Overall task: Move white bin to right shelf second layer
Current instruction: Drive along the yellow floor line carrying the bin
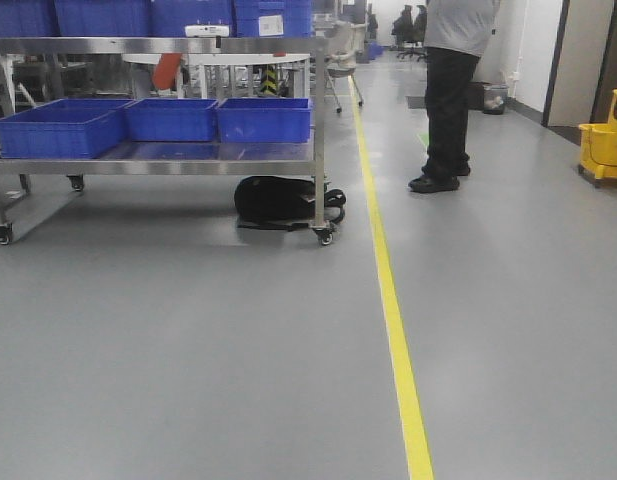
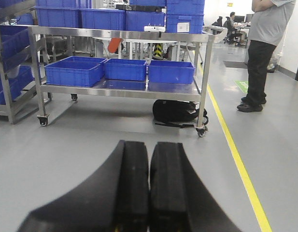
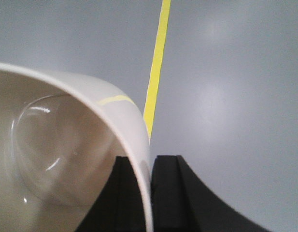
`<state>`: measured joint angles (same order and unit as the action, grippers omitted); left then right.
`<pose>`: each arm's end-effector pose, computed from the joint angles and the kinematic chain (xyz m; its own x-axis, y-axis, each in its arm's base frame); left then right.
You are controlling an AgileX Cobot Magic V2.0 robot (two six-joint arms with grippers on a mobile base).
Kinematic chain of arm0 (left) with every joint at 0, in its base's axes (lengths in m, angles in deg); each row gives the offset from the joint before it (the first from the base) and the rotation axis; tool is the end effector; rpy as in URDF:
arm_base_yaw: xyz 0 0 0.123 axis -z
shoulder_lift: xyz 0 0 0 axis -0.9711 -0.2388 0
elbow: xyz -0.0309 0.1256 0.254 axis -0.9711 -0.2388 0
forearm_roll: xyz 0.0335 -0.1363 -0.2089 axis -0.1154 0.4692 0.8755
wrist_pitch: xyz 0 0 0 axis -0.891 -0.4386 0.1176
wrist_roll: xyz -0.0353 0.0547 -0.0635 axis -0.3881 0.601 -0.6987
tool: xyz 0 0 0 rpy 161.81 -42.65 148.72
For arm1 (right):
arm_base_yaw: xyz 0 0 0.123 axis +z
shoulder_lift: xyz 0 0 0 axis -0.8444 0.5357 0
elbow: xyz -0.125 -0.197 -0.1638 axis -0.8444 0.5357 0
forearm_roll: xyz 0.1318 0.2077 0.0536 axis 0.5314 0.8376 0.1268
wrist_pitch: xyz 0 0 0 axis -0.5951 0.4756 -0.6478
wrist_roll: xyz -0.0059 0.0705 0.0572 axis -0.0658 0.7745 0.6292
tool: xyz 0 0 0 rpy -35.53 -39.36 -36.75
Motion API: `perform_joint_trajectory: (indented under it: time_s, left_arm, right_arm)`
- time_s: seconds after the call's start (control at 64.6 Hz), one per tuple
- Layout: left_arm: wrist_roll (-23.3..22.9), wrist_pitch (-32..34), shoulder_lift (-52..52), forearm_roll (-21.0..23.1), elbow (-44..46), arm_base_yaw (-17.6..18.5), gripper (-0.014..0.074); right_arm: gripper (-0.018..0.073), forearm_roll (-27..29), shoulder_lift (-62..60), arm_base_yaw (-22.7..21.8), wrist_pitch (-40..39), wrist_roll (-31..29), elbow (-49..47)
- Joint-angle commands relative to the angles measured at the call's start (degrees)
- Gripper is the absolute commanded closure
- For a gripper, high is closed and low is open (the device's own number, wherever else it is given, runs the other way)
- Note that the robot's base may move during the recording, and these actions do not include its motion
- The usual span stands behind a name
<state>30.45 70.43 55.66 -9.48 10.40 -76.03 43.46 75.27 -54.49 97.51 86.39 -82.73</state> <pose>0.0561 -0.0006 0.2060 0.0338 -0.0408 -0.9986 0.0083 0.9991 -0.0405 0.0918 0.0083 0.3377 -0.5957 -0.0354 -0.8024 -0.0853 0.9962 0.0194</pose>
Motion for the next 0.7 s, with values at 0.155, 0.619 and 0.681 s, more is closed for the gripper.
perform_joint_trajectory:
  time_s: [0.155,0.619,0.681]
  left_arm:
    - [-0.30,4.77,0.84,0.30,-1.56,-0.06,0.0512]
    - [-0.30,4.77,0.84,0.30,-1.56,-0.06,0.0512]
    - [-0.30,4.77,0.84,0.30,-1.56,-0.06,0.0512]
  right_arm:
    - [0.0482,0.28,0.13,-0.19,-4.50,-0.25,-1.64]
    - [0.0482,0.28,0.13,-0.19,-4.50,-0.25,-1.64]
    - [0.0482,0.28,0.13,-0.19,-4.50,-0.25,-1.64]
